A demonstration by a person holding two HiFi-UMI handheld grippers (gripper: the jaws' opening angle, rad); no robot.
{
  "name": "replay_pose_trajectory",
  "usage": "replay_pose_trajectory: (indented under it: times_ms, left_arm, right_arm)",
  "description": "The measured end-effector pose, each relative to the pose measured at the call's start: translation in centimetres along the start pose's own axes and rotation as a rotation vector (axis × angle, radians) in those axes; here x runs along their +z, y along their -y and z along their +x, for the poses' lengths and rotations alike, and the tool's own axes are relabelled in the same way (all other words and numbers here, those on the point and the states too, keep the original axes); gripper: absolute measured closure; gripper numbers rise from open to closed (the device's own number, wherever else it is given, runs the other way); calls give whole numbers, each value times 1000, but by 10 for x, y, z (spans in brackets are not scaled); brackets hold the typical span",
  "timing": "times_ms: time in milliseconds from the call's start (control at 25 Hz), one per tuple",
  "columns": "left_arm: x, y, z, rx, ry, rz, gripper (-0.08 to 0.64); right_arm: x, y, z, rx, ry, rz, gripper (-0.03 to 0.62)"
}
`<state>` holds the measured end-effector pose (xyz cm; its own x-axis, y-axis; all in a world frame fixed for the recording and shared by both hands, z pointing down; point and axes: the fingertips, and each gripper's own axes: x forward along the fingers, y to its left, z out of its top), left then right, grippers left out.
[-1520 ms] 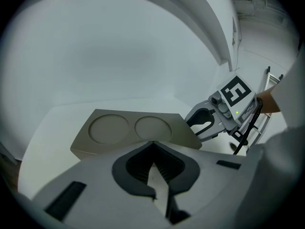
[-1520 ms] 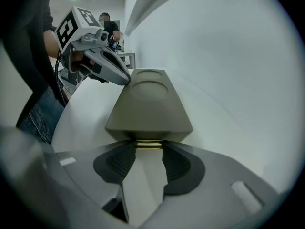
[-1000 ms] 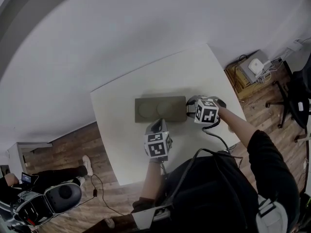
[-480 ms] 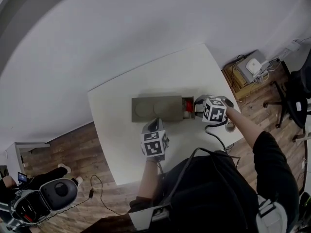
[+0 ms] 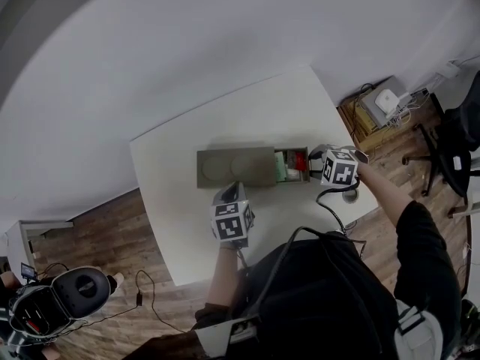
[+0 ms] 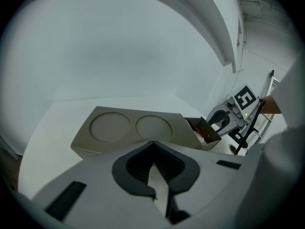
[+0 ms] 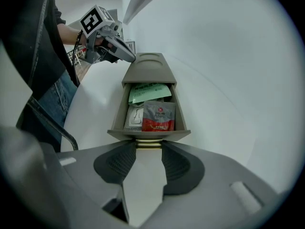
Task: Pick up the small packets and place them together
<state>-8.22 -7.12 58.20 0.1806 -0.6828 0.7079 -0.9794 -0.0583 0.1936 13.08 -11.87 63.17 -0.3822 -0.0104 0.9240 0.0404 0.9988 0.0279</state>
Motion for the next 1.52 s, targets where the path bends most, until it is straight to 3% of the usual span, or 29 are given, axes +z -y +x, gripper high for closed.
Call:
replay_pose_trajectory:
  times_ms: [960, 1520]
  left_arm:
    - [8, -1, 9, 13, -37, 3, 563]
    - [7, -6, 11, 15, -38, 1, 563]
  right_arm:
    - [-66, 9, -19, 0, -83, 36, 428]
    - [-75, 12, -18, -2, -93, 67, 428]
